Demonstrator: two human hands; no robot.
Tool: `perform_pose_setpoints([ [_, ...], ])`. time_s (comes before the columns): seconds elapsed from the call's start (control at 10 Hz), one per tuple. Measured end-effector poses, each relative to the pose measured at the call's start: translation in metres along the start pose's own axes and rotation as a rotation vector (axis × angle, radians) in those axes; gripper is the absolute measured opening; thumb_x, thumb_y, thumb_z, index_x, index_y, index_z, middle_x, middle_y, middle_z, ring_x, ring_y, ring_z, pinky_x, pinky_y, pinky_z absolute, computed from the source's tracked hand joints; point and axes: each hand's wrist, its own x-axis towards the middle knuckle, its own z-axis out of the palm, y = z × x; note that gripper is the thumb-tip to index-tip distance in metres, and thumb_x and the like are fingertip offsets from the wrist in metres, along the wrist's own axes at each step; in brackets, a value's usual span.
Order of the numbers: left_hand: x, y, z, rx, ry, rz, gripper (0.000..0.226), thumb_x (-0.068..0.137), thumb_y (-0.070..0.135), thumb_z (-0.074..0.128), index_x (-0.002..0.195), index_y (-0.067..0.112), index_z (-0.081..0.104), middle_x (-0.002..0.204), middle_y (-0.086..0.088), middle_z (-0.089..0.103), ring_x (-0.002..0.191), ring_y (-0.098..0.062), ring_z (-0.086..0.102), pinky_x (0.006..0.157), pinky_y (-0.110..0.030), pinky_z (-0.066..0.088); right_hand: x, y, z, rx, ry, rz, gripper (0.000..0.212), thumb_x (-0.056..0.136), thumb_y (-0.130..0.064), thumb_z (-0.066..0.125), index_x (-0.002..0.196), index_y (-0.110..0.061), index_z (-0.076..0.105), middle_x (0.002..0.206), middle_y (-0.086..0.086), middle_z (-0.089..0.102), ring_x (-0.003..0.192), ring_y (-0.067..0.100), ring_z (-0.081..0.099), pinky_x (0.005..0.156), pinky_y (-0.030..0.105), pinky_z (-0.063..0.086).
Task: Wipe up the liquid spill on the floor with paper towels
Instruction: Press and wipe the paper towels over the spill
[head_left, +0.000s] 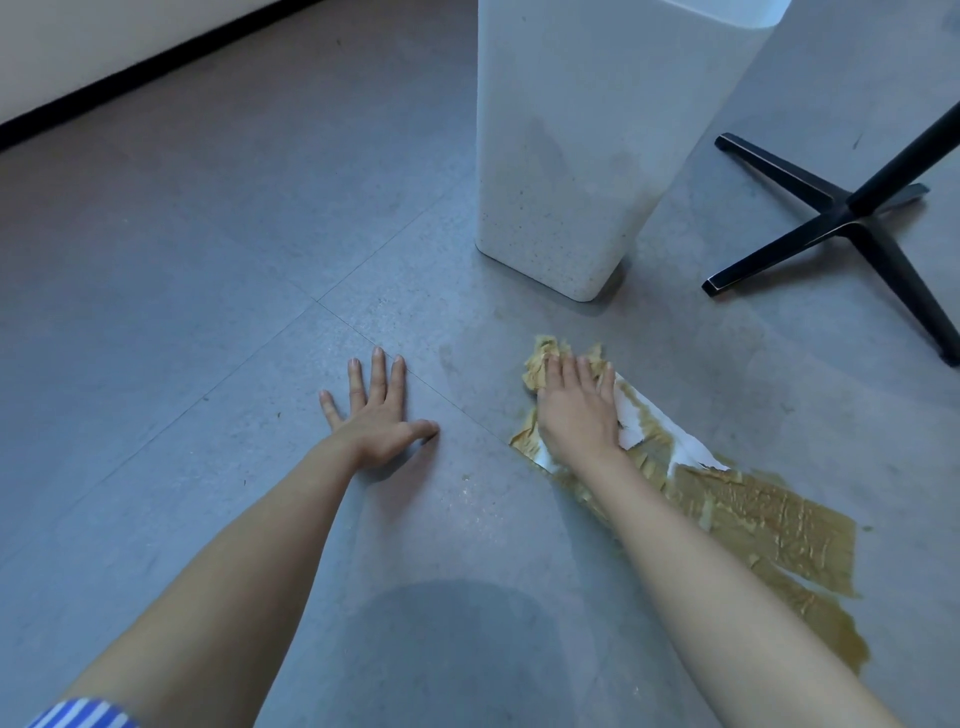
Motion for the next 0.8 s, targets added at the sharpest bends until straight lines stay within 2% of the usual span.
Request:
perform_pose_setpoints([
  [0.1, 0.0, 0.0, 0.0, 0.006, 0.0, 0.001, 0.096, 0.088, 0.065, 0.044, 0.147, 0.031, -0.024, 0.15, 0.008, -0.04, 0.138, -0.021, -0.037, 0.107, -0.062, -0.018, -0.025, -0.014, 0.013, 0.003, 0.016, -0.106, 0.056, 0.099, -0.029, 0.005, 0.152, -0.01, 0.001, 0.16, 0.013, -0.001, 0.147, 0.028, -0.003, 0.116, 0.049, -0.009],
  [0.2, 0.0, -0.001, 0.001, 0.007, 0.006, 0.0, 0.097, 0.087, 0.065, 0.044, 0.147, 0.031, -0.024, 0.15, 0.008, -0.04, 0.138, -0.021, -0.037, 0.107, -0.062, -0.018, -0.029, -0.016, 0.02, 0.019, 0.02, -0.105, 0.054, 0.102, -0.029, 0.01, 0.152, -0.011, -0.002, 0.159, 0.014, -0.005, 0.147, 0.029, -0.007, 0.115, 0.048, -0.011],
  [0.3, 0.0, 0.001, 0.0, 0.007, 0.013, -0.001, 0.097, 0.088, 0.063, 0.046, 0.148, 0.031, -0.023, 0.15, 0.008, -0.039, 0.139, -0.021, -0.036, 0.108, -0.062, -0.018, -0.035, -0.022, 0.021, 0.029, 0.066, -0.181, 0.062, 0.095, -0.035, 0.001, 0.152, -0.013, 0.008, 0.159, 0.012, 0.006, 0.147, 0.031, 0.005, 0.114, 0.048, -0.01],
  [0.4, -0.001, 0.001, 0.0, 0.014, 0.01, 0.0, 0.097, 0.088, 0.061, 0.046, 0.148, 0.03, -0.023, 0.151, 0.007, -0.039, 0.139, -0.022, -0.036, 0.108, -0.062, -0.017, -0.049, -0.031, 0.031, 0.074, 0.1, -0.242, 0.064, 0.091, -0.033, 0.006, 0.151, -0.014, 0.019, 0.158, 0.011, 0.014, 0.146, 0.031, 0.012, 0.112, 0.047, -0.008],
  [0.5, -0.001, 0.0, 0.001, 0.015, 0.012, -0.003, 0.097, 0.088, 0.061, 0.047, 0.148, 0.03, -0.023, 0.151, 0.007, -0.039, 0.139, -0.022, -0.036, 0.107, -0.062, -0.017, -0.049, -0.033, 0.028, 0.071, 0.068, -0.231, 0.06, 0.092, -0.02, 0.015, 0.15, -0.011, 0.02, 0.157, 0.012, 0.014, 0.146, 0.032, 0.013, 0.112, 0.046, -0.007],
  [0.6, 0.0, 0.0, 0.001, 0.018, 0.013, -0.002, 0.097, 0.088, 0.061, 0.046, 0.148, 0.03, -0.024, 0.15, 0.007, -0.039, 0.139, -0.022, -0.036, 0.108, -0.062, -0.017, -0.052, -0.035, 0.031, 0.045, 0.096, -0.244, 0.061, 0.081, -0.014, 0.028, 0.138, -0.009, 0.047, 0.144, 0.012, 0.046, 0.133, 0.032, 0.043, 0.108, 0.052, 0.02],
  [0.7, 0.0, 0.001, 0.001, 0.018, 0.013, -0.003, 0.097, 0.088, 0.061, 0.047, 0.148, 0.03, -0.024, 0.15, 0.007, -0.039, 0.139, -0.022, -0.036, 0.108, -0.062, -0.018, -0.055, -0.034, 0.036, 0.072, 0.109, -0.271, 0.062, 0.08, -0.013, 0.025, 0.138, -0.007, 0.048, 0.143, 0.013, 0.047, 0.133, 0.031, 0.043, 0.108, 0.05, 0.021],
  [0.8, 0.0, 0.001, 0.001, 0.018, 0.012, -0.004, 0.097, 0.088, 0.061, 0.047, 0.148, 0.03, -0.023, 0.151, 0.007, -0.039, 0.139, -0.022, -0.036, 0.108, -0.062, -0.017, -0.052, -0.037, 0.024, 0.212, 0.115, -0.279, 0.062, 0.087, -0.009, 0.014, 0.147, -0.004, 0.028, 0.153, 0.014, 0.029, 0.143, 0.028, 0.024, 0.116, 0.039, 0.0],
])
